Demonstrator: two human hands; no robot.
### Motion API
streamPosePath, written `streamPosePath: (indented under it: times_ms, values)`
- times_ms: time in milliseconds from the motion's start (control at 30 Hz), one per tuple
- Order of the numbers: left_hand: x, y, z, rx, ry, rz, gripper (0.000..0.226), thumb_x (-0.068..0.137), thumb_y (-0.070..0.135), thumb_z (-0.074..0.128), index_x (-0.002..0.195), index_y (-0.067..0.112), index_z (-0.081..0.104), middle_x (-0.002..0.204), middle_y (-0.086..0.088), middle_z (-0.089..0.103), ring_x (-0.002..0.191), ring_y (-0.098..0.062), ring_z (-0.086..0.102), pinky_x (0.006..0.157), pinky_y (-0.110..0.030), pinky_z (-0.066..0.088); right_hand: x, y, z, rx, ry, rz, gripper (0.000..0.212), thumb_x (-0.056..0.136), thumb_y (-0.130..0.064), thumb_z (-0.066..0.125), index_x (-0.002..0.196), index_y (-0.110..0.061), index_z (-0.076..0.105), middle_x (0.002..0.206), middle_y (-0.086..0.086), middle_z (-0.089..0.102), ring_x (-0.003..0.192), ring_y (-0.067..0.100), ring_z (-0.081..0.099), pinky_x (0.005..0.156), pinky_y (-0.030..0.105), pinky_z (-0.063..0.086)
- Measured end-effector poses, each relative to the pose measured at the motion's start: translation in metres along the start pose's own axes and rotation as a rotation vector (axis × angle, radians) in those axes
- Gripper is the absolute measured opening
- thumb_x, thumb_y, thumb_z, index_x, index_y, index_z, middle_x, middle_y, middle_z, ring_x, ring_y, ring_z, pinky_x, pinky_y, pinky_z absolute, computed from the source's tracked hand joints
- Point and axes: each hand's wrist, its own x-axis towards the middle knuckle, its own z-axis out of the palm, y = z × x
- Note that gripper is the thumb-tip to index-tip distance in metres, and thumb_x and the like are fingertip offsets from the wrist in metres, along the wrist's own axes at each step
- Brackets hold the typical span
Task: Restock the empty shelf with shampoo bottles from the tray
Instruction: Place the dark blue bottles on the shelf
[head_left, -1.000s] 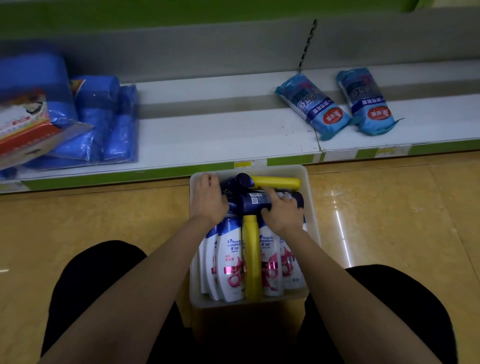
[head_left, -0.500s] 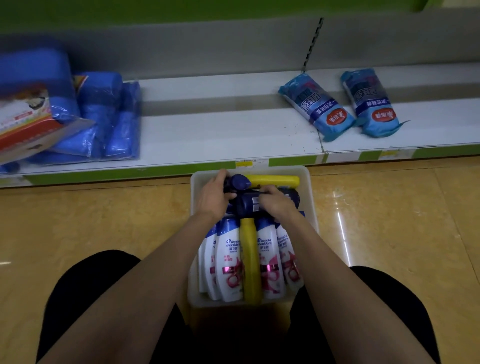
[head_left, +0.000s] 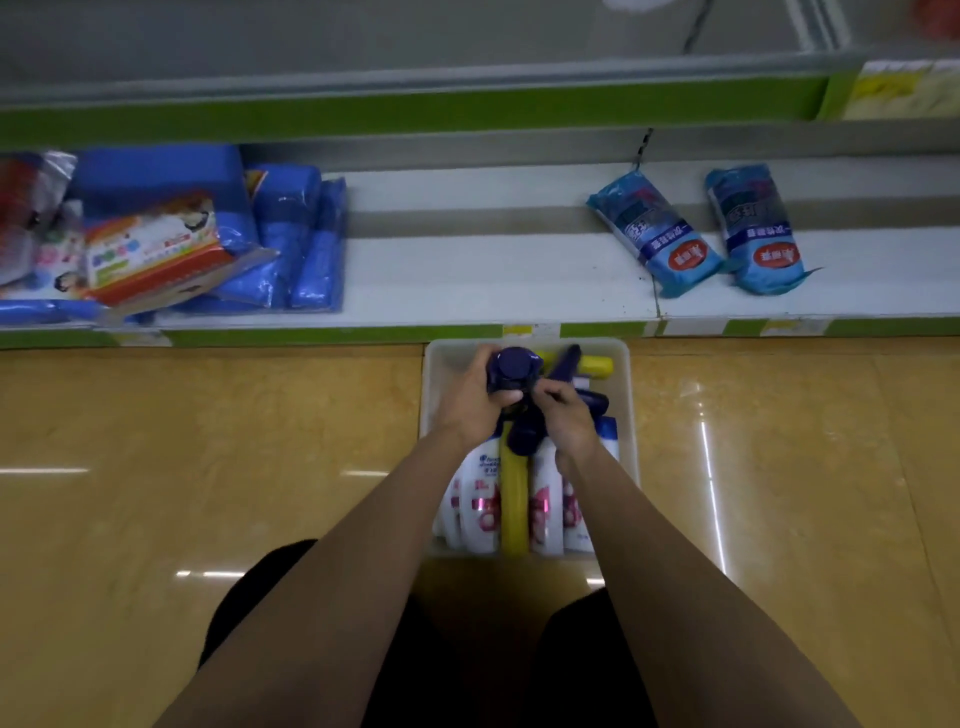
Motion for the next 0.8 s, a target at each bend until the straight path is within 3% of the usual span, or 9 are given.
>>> streamPosePath:
  times_ms: [67, 133, 233, 367, 467, 533, 667, 733, 800]
  values:
    - [-0.021, 0.009, -0.007, -0.008, 0.001, -0.033, 0.049, 0.085, 0.007, 0.064, 0.129, 0.016, 0.044, 0.119, -0.004, 0.061, 0.107, -0.022, 0.056, 0.093, -0.034, 0.045, -0.020, -0.006, 0.000, -0.010, 0.003, 0.003, 0.026, 0.094, 0.004, 0.046, 0.080, -0.017, 0.053, 0.089, 0.007, 0.058, 0.074, 0.017, 0.053, 0.062, 0.020, 0.045]
    - [-0.041, 0.024, -0.021, -0.092, 0.015, -0.056, 0.050, 0.087, 0.009, 0.064, 0.132, 0.015, 0.043, 0.122, -0.005, 0.059, 0.110, -0.019, 0.054, 0.093, -0.030, 0.043, -0.044, -0.021, 0.001, 0.001, -0.033, 0.002, 0.029, 0.091, 0.006, 0.047, 0.079, -0.020, 0.050, 0.085, 0.004, 0.056, 0.072, 0.018, 0.053, 0.060, 0.024, 0.044]
    - [-0.076, 0.055, -0.050, -0.199, 0.017, -0.104, 0.048, 0.090, 0.018, 0.061, 0.134, 0.017, 0.042, 0.128, -0.007, 0.057, 0.116, -0.021, 0.053, 0.098, -0.037, 0.045, -0.088, -0.062, -0.004, -0.042, -0.070, 0.029, 0.024, 0.090, 0.001, 0.052, 0.105, -0.016, 0.044, 0.087, 0.000, 0.054, 0.071, 0.015, 0.056, 0.055, 0.024, 0.050]
    - [-0.123, 0.115, -0.091, -0.373, -0.042, -0.187, 0.037, 0.095, 0.030, 0.051, 0.130, 0.022, 0.042, 0.121, -0.005, 0.060, 0.101, -0.018, 0.060, 0.082, -0.034, 0.050, -0.147, -0.121, -0.016, -0.236, -0.221, 0.112, 0.052, 0.082, -0.003, 0.060, 0.129, -0.011, 0.039, 0.103, 0.006, 0.060, 0.089, 0.024, 0.064, 0.081, 0.042, 0.055]
    - [-0.154, 0.165, -0.116, -0.443, -0.092, -0.235, 0.037, 0.094, 0.046, 0.045, 0.127, 0.027, 0.043, 0.114, 0.001, 0.064, 0.096, -0.015, 0.064, 0.072, -0.033, 0.052, -0.195, -0.167, -0.019, -0.355, -0.342, 0.134, 0.036, 0.077, 0.001, 0.058, 0.110, -0.015, 0.057, 0.109, 0.012, 0.065, 0.099, 0.031, 0.064, 0.091, 0.048, 0.052]
    - [-0.172, 0.199, -0.131, -0.462, -0.078, -0.216, 0.037, 0.092, 0.052, 0.044, 0.121, 0.028, 0.045, 0.113, 0.000, 0.065, 0.101, -0.017, 0.064, 0.082, -0.039, 0.054, -0.226, -0.198, -0.018, -0.383, -0.367, 0.126, 0.029, 0.075, 0.005, 0.056, 0.097, -0.013, 0.062, 0.103, 0.015, 0.067, 0.092, 0.031, 0.065, 0.088, 0.046, 0.052]
    - [-0.204, 0.256, -0.160, -0.511, -0.015, -0.172, 0.029, 0.093, 0.054, 0.039, 0.108, 0.030, 0.045, 0.107, -0.001, 0.065, 0.099, -0.019, 0.064, 0.094, -0.042, 0.051, -0.279, -0.248, -0.017, -0.312, -0.391, 0.138, 0.045, 0.069, 0.008, 0.057, 0.113, -0.003, 0.057, 0.110, 0.017, 0.068, 0.100, 0.032, 0.066, 0.090, 0.045, 0.054]
    - [-0.223, 0.285, -0.175, -0.569, 0.026, -0.160, 0.030, 0.095, 0.053, 0.036, 0.115, 0.031, 0.038, 0.109, 0.003, 0.062, 0.099, -0.016, 0.062, 0.097, -0.040, 0.048, -0.305, -0.271, -0.015, -0.285, -0.391, 0.120, 0.053, 0.069, 0.009, 0.058, 0.120, -0.005, 0.052, 0.114, 0.016, 0.066, 0.105, 0.031, 0.064, 0.091, 0.045, 0.053]
    - [-0.237, 0.312, -0.188, -0.594, 0.077, -0.148, 0.044, 0.095, 0.052, 0.036, 0.132, 0.027, 0.032, 0.123, 0.003, 0.057, 0.111, -0.019, 0.058, 0.103, -0.042, 0.044, -0.328, -0.295, -0.013, -0.262, -0.392, 0.080, 0.057, 0.069, 0.008, 0.060, 0.123, -0.006, 0.049, 0.115, 0.015, 0.066, 0.106, 0.030, 0.063, 0.090, 0.043, 0.053]
